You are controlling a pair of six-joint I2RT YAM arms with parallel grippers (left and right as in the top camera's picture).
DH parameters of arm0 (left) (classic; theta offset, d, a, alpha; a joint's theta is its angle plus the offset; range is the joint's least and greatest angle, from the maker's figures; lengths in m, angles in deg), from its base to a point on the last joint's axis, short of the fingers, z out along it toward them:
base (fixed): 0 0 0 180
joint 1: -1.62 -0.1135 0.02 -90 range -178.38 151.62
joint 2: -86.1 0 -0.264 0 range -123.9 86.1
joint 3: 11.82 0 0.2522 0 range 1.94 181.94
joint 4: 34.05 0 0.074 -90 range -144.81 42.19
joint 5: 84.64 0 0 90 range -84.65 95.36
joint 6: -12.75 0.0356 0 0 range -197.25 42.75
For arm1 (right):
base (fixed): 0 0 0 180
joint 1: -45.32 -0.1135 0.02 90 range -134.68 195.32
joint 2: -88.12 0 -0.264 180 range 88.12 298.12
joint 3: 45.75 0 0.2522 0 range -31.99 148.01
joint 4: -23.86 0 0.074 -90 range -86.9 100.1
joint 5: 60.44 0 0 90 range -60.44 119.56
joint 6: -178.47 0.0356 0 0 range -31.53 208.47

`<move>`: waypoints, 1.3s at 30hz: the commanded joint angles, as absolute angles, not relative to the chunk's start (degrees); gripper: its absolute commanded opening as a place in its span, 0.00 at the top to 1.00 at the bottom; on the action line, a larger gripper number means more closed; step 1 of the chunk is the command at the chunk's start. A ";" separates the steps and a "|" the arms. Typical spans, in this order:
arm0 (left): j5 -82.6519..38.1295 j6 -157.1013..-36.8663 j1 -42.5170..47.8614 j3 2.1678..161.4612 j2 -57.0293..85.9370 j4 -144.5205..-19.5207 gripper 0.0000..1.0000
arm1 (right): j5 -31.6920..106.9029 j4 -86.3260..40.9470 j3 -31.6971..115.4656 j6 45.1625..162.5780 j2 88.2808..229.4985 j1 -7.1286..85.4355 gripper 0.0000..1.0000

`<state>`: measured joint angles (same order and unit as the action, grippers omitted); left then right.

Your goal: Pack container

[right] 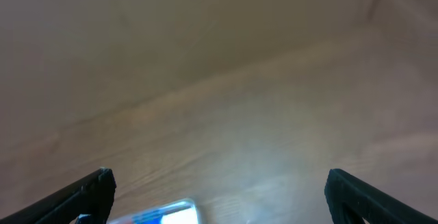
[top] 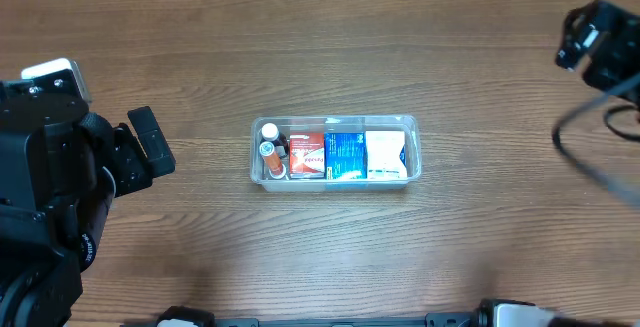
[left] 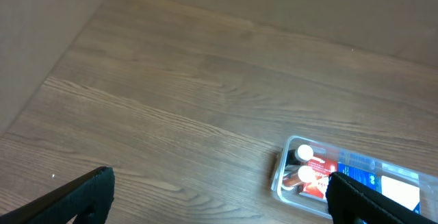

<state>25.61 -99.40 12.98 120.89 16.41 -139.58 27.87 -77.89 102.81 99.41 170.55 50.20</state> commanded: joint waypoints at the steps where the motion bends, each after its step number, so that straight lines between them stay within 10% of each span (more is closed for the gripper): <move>1: 26.41 -99.33 12.67 121.03 16.34 -139.49 0.00 | 29.22 -77.39 103.38 89.60 166.00 50.16 0.00; 10: 26.41 -99.33 12.67 121.03 16.34 -139.49 0.00 | 29.53 -74.50 89.70 88.22 154.84 50.16 0.00; 26: 26.41 -99.33 12.67 121.03 16.34 -139.49 0.00 | 37.42 -35.03 9.98 88.46 118.64 50.16 0.00; 39: 26.41 -99.33 12.67 121.03 16.34 -139.49 0.00 | 40.79 -25.56 -15.02 88.46 93.24 50.16 0.00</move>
